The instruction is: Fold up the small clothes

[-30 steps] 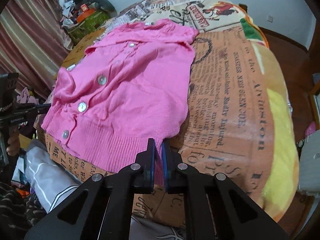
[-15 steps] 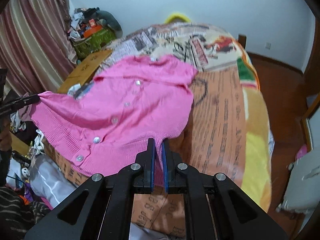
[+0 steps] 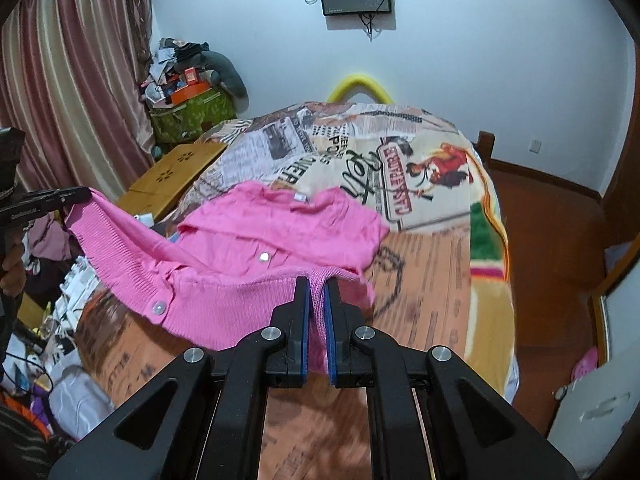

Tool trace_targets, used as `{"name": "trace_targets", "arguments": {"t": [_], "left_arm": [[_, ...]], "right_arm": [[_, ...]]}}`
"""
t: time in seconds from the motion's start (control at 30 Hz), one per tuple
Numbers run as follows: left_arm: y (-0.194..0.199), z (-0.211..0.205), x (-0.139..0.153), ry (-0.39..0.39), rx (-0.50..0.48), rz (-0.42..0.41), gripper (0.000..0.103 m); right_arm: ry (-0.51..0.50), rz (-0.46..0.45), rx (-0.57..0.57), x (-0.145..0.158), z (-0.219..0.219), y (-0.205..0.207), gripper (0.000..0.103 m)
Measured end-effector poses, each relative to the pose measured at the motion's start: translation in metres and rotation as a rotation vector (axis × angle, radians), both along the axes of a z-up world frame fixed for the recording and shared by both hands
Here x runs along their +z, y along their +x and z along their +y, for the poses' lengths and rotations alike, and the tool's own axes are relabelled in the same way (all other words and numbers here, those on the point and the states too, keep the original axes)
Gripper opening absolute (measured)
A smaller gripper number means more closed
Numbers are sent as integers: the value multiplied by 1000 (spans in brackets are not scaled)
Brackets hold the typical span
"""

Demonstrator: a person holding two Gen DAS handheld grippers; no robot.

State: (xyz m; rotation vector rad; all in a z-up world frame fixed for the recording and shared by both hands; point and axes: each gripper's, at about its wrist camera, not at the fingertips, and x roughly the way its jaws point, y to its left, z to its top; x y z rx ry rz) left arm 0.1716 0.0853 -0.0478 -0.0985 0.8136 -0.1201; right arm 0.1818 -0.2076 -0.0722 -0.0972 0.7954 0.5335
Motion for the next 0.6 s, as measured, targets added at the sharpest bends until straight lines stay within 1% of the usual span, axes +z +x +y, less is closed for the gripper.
{"name": "trace_targets", "arguments": {"t": [0.13, 0.27, 0.33, 0.5, 0.6], "left_arm": [[36, 15, -6, -22, 34, 18, 4], [75, 31, -25, -48, 60, 61, 4], [91, 37, -37, -61, 69, 88, 4], [134, 52, -78, -90, 92, 169, 4], [155, 59, -98, -102, 110, 200, 4]], "right_arm": [[2, -8, 3, 0, 10, 27, 6], [-3, 6, 10, -9, 24, 61, 6], [-7, 23, 15, -19, 30, 78, 6], [-29, 78, 23, -52, 47, 119, 6], [-34, 110, 17, -72, 53, 143, 6]]}}
